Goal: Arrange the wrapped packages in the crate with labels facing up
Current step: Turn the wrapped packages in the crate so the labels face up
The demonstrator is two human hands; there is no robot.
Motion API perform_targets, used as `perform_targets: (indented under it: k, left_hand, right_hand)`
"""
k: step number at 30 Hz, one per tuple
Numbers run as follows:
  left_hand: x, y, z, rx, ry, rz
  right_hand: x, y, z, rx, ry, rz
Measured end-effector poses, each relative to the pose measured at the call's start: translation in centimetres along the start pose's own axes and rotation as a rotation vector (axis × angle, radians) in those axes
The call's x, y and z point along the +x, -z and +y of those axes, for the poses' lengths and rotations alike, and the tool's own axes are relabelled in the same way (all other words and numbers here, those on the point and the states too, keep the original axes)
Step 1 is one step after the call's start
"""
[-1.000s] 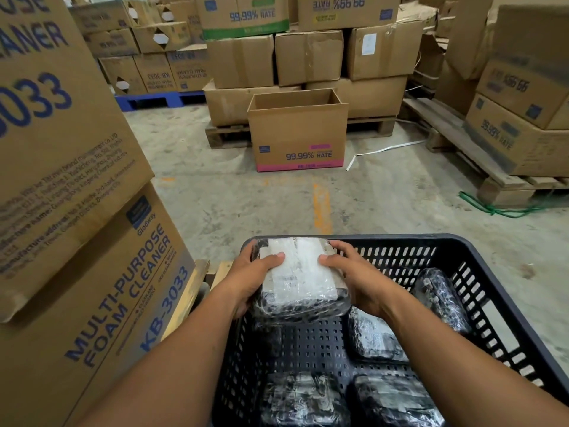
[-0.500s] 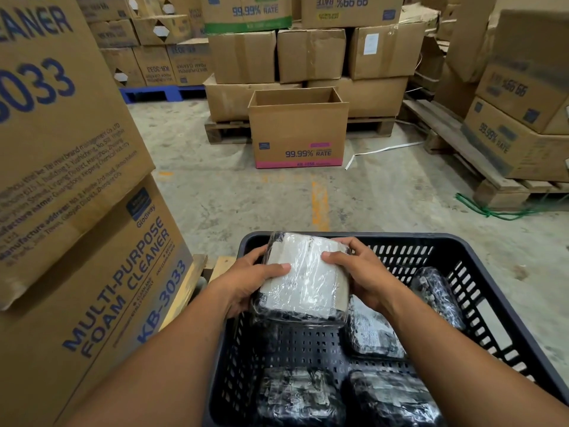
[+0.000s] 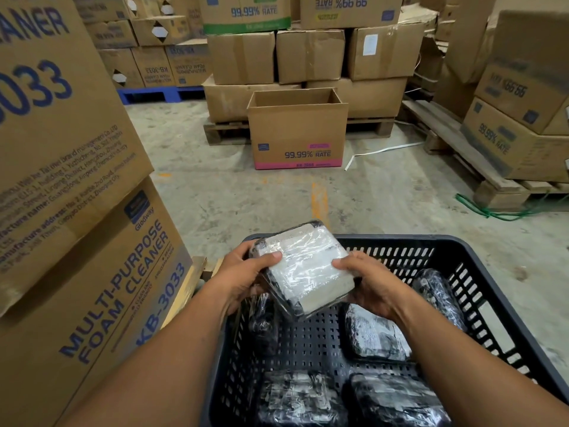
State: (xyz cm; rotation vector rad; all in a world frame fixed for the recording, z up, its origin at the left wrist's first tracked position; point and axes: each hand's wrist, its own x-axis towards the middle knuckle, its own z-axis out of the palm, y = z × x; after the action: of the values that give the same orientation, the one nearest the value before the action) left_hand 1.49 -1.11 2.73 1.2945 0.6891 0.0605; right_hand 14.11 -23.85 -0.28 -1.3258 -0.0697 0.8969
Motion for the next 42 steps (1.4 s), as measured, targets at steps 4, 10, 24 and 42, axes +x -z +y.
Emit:
perform_targets:
  k: [4, 10, 24, 42]
  left_hand:
    - [-0.3, 0.0, 0.3, 0.028, 0.012, -0.098]
    - [-0.8, -1.4, -0.2, 0.127, 0.086, -0.109]
    - [0.2, -1.6, -0.2, 0.341, -0.142, 0.149]
    - [0.8, 3.2, -4.2, 1.219, -0.193, 0.222]
  right_hand:
    - [-0.2, -0.5, -1.1, -0.030, 0.019, -0.016]
    - [-0.2, -1.8, 0.8, 0.105, 0.082, 0.035]
    - [-0.9, -0.7, -1.2, -0.457, -0.001, -0.159]
    - [2.6, 0.5, 11.0, -0.806, 0.030, 0.253]
